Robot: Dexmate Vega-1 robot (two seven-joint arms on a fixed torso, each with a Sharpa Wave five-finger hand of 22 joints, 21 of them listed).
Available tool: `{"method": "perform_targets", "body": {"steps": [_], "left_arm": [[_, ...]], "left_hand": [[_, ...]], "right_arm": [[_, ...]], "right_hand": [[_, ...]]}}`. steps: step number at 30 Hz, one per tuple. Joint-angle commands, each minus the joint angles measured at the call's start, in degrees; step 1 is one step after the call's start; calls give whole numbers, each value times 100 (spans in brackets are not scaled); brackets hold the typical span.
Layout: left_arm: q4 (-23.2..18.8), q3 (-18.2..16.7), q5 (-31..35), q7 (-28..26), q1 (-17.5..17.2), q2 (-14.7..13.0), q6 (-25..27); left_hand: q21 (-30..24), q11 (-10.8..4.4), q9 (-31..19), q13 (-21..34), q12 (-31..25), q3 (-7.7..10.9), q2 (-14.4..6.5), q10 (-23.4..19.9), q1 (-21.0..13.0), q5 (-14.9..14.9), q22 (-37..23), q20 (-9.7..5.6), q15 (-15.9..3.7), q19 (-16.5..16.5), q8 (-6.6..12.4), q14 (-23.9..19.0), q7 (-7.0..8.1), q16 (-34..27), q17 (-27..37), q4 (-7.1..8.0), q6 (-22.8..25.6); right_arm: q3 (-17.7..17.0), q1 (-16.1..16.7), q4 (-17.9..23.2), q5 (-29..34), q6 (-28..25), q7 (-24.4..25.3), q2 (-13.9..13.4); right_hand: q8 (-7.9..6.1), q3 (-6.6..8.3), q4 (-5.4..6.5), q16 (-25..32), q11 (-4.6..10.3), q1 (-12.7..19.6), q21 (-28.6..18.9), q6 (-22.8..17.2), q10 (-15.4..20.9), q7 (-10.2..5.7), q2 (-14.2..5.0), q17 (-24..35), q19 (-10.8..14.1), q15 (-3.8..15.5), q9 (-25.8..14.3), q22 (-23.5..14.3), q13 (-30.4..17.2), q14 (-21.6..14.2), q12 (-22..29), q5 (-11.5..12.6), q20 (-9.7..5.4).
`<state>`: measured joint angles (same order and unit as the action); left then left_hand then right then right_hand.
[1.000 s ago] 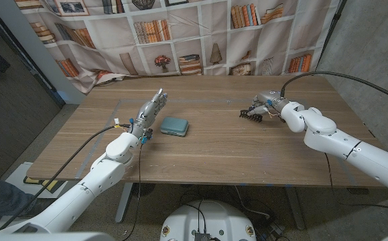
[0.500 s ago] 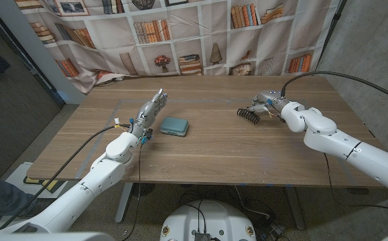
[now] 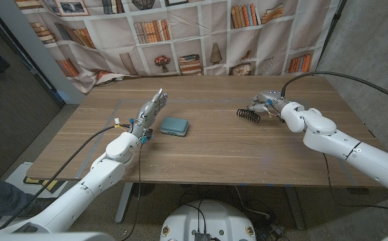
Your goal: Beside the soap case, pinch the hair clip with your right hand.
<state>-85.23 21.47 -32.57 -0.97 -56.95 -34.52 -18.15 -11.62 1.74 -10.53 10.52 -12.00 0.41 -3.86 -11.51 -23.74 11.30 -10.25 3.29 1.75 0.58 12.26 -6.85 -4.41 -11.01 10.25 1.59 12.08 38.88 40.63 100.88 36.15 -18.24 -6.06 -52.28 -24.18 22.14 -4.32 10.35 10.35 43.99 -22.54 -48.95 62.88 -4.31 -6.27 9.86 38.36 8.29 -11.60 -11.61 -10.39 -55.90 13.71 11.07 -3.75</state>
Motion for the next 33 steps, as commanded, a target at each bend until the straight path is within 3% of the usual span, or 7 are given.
{"method": "perform_targets", "body": {"steps": [1,16,33], "left_arm": [[-165,-56,2,-105,-75,-50,51],[-285,-75,36,-95,-55,-124,108],[-245,-14,66,-36,34,-111,155]], "left_hand": [[27,-9,-26,30,15,-20,-41,-2,-27,-7,-19,17,13,-55,-12,3,30,10,26,15,39],[26,-7,-27,30,22,-27,-48,-3,-35,-7,-19,14,14,-66,-23,7,27,12,26,15,45],[23,-15,-28,31,26,-34,-54,-7,-45,-7,-20,13,11,-72,-32,9,20,12,26,13,50]], "right_arm": [[-26,86,119,66,-31,140,-57],[-190,298,478,220,-244,348,-134],[-227,323,466,266,-232,491,-93]], "right_hand": [[15,17,-7,1,171,69,5,-868,168,-862,-129,19,-33,343,-9,-11,-14,6,-13,8,-232],[28,28,-19,-4,172,65,20,-869,176,-861,-132,15,-85,347,-7,-9,-14,4,-28,-3,-234],[37,36,-23,-3,173,55,20,-876,182,-861,-138,14,-98,349,-7,-7,-14,-3,-41,-11,-260]]}}
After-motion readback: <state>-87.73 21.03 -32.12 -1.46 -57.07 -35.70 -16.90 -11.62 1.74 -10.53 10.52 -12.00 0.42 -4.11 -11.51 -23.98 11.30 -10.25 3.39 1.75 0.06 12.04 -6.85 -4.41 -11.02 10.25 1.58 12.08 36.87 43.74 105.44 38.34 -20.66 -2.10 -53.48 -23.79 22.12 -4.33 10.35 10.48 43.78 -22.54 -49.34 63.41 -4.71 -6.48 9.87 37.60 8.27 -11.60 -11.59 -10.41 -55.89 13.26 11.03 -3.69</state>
